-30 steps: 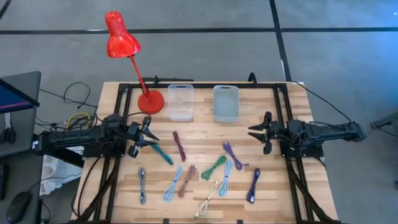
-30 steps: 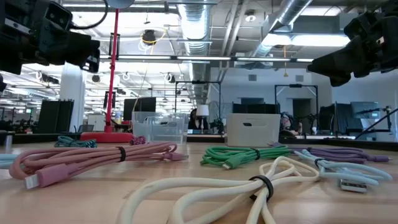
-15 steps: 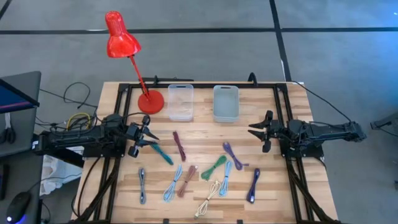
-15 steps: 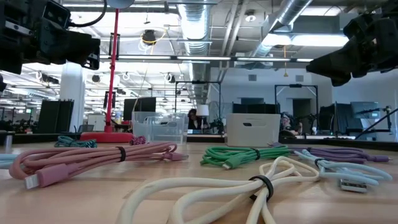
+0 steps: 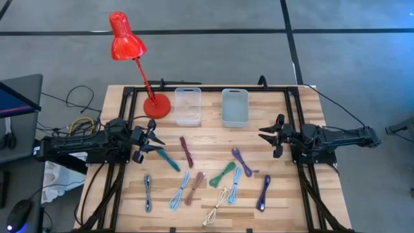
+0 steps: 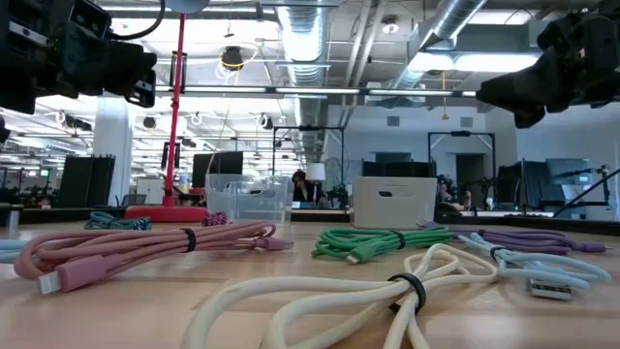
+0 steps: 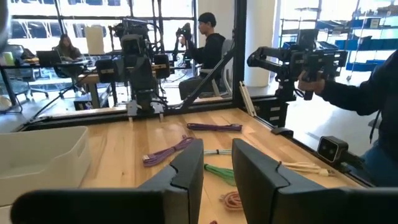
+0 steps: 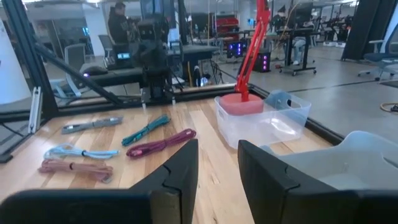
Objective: Pick & Place USB Port
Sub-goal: Put the pink patterned USB cable into the transparent bin
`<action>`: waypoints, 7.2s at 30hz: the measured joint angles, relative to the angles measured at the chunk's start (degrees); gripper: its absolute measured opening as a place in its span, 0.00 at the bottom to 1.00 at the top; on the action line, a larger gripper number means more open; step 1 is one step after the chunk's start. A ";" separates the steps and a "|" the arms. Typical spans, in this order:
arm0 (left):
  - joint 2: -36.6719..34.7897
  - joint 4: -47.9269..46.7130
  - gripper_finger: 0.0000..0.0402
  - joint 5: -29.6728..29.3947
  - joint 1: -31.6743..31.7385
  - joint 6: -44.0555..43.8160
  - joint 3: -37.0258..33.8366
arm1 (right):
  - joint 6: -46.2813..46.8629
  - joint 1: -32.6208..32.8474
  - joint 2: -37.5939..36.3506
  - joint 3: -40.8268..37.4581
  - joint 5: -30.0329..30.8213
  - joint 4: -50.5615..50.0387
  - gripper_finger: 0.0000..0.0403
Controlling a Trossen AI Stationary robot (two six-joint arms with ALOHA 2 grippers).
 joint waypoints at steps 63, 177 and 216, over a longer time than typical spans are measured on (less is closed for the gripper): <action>34.11 8.95 0.24 -23.34 -0.64 -16.42 6.11 | 8.87 -2.20 9.61 10.43 6.25 -17.20 0.27; 64.26 -22.28 0.26 -13.78 -8.62 -72.14 37.18 | 4.96 -2.84 9.61 9.34 16.55 -27.52 0.27; 65.16 -27.91 0.24 -16.29 -3.50 -55.07 42.05 | 4.94 -3.58 9.47 8.94 20.78 -26.40 0.34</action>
